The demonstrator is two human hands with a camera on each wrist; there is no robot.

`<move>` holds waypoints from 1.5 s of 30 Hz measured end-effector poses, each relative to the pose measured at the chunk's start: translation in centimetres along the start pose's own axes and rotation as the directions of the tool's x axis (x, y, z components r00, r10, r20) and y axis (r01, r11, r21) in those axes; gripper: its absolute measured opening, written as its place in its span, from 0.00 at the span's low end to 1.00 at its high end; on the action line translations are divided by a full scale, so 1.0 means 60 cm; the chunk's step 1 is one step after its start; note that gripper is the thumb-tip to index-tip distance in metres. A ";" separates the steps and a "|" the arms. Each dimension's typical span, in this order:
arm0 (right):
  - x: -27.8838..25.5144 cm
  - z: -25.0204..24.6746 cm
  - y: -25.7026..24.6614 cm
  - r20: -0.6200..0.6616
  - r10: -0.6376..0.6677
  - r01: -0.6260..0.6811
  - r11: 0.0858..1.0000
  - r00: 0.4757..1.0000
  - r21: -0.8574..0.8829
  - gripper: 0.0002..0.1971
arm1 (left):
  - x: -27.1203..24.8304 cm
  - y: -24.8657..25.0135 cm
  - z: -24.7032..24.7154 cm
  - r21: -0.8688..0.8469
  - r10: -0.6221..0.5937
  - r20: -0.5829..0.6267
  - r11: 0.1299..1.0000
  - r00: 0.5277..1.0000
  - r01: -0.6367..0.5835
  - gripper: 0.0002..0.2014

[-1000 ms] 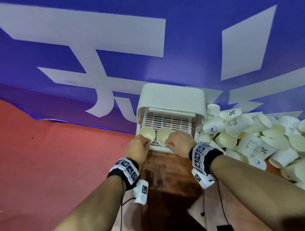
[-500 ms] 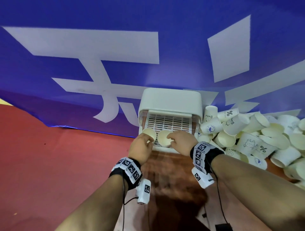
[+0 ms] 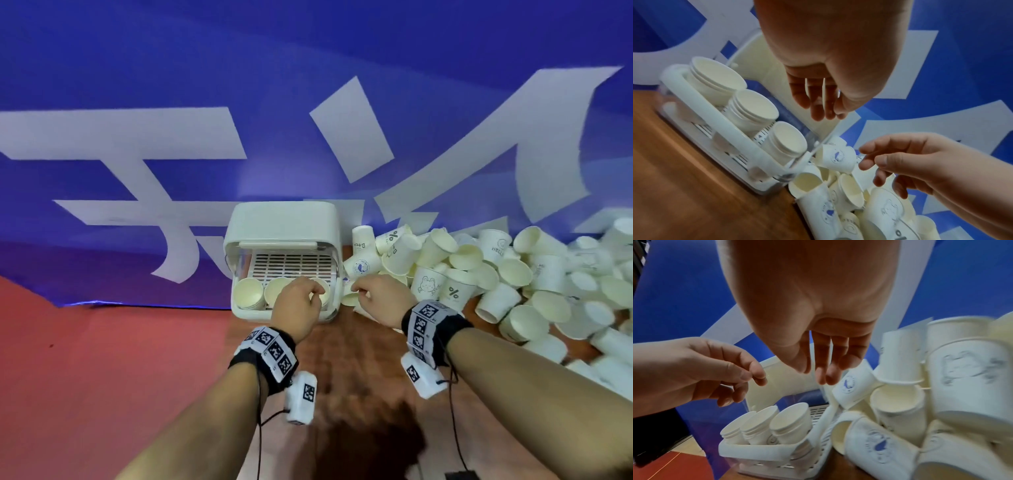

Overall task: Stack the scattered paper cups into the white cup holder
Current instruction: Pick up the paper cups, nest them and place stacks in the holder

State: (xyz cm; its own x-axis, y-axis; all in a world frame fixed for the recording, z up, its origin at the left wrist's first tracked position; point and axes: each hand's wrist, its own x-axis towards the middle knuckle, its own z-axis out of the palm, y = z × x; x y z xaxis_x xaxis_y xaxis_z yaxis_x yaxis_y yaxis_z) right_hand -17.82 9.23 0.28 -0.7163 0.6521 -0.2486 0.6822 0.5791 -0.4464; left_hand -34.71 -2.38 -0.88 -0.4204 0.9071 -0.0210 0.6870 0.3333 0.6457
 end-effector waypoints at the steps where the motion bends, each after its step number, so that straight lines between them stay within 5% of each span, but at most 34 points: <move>1: -0.012 -0.009 0.019 -0.005 0.011 -0.011 1.000 1.000 -0.003 0.16 | 0.001 0.017 0.011 -0.008 0.013 0.004 1.000 1.000 -0.013 0.09; 20: -0.121 -0.121 0.337 -0.172 0.312 -0.304 0.950 0.934 0.071 0.16 | 0.049 0.228 0.215 -0.060 0.038 0.130 0.998 0.991 -0.031 0.07; 31: -0.084 -0.071 0.391 0.019 0.191 -0.192 0.973 0.981 0.128 0.23 | 0.067 0.232 0.238 0.020 -0.018 0.130 1.000 0.991 0.016 0.08; 39: -0.088 -0.068 0.413 -0.264 0.165 -0.115 0.974 0.950 0.193 0.09 | 0.090 0.239 0.268 0.045 0.109 0.162 0.992 0.981 -0.118 0.17; 45: -0.107 -0.092 0.433 -0.308 0.260 -0.143 0.924 0.915 0.355 0.07 | 0.113 0.258 0.303 0.123 0.104 0.287 0.982 0.952 -0.144 0.29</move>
State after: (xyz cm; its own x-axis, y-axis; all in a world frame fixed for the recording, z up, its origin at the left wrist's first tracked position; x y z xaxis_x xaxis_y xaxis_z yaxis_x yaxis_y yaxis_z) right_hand 5.31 22.79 -4.98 -0.4328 0.8980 -0.0788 0.6806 0.2682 -0.6818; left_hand -16.14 13.58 -4.86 -0.1592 0.9721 -0.1720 0.8081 0.2284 0.5429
